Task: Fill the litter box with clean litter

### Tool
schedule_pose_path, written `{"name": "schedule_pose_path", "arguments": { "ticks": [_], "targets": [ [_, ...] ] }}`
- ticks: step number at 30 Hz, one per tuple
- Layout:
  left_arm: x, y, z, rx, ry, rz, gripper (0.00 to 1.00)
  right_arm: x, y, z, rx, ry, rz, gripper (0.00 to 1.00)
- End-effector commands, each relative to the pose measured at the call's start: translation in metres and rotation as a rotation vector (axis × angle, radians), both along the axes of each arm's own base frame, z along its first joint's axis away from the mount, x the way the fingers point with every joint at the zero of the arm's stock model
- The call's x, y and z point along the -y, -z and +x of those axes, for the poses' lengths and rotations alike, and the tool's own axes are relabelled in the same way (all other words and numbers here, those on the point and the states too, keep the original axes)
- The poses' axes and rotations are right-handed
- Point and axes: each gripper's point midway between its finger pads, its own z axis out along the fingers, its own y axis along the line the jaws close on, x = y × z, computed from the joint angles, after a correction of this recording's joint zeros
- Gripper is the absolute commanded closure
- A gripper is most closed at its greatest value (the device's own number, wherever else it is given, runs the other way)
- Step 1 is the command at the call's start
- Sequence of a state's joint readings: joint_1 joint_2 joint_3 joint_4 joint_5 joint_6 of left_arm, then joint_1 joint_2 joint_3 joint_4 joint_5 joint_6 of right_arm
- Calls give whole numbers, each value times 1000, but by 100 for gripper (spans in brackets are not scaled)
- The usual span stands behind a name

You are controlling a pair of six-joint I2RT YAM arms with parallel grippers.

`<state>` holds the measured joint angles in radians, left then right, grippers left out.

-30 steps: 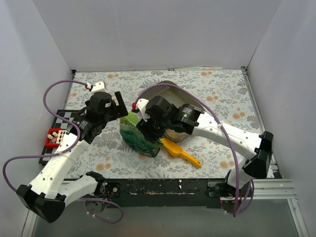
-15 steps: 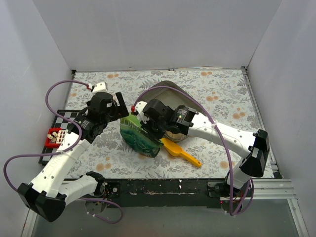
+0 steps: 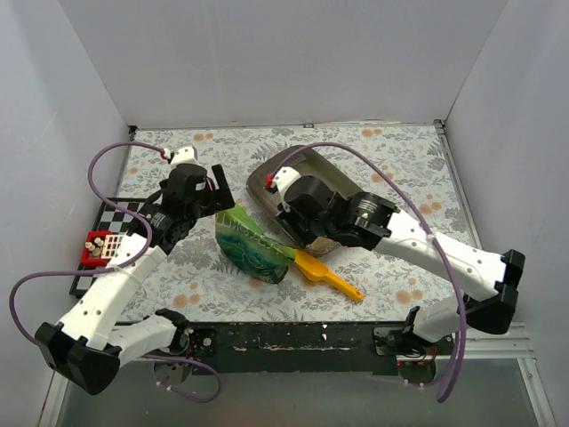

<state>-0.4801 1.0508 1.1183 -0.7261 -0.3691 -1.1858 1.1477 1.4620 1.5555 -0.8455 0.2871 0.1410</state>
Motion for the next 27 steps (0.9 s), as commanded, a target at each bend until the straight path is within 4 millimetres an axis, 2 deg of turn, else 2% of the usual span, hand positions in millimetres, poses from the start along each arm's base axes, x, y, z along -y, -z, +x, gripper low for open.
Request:
{"name": "schedule_pose_path", "arguments": {
  "ticks": [1,4,6,10,13,16,19,23,27],
  "targets": [
    [3,-11,5,30,18,1,2,51,-43,18,102,272,55,99],
    [4,-14,8,36,19,5,2,88,-38,28,84,438,28,99],
    [6,-17,11,45,22,0,2,120,-23,35,60,575,-6,99],
    [9,-19,15,68,31,-11,2,178,20,42,-12,809,-10,99],
    [14,-16,17,86,50,-29,2,223,55,38,-37,971,-20,99],
    [21,-13,17,88,70,-59,2,259,85,28,-68,1110,-32,99],
    [29,-11,16,87,98,-92,2,276,109,20,-120,1187,19,99],
    [36,-12,18,93,120,-118,2,297,157,5,-218,1281,-24,99],
    [39,-15,19,98,129,-131,2,297,152,16,-237,1353,44,99]
  ]
}}
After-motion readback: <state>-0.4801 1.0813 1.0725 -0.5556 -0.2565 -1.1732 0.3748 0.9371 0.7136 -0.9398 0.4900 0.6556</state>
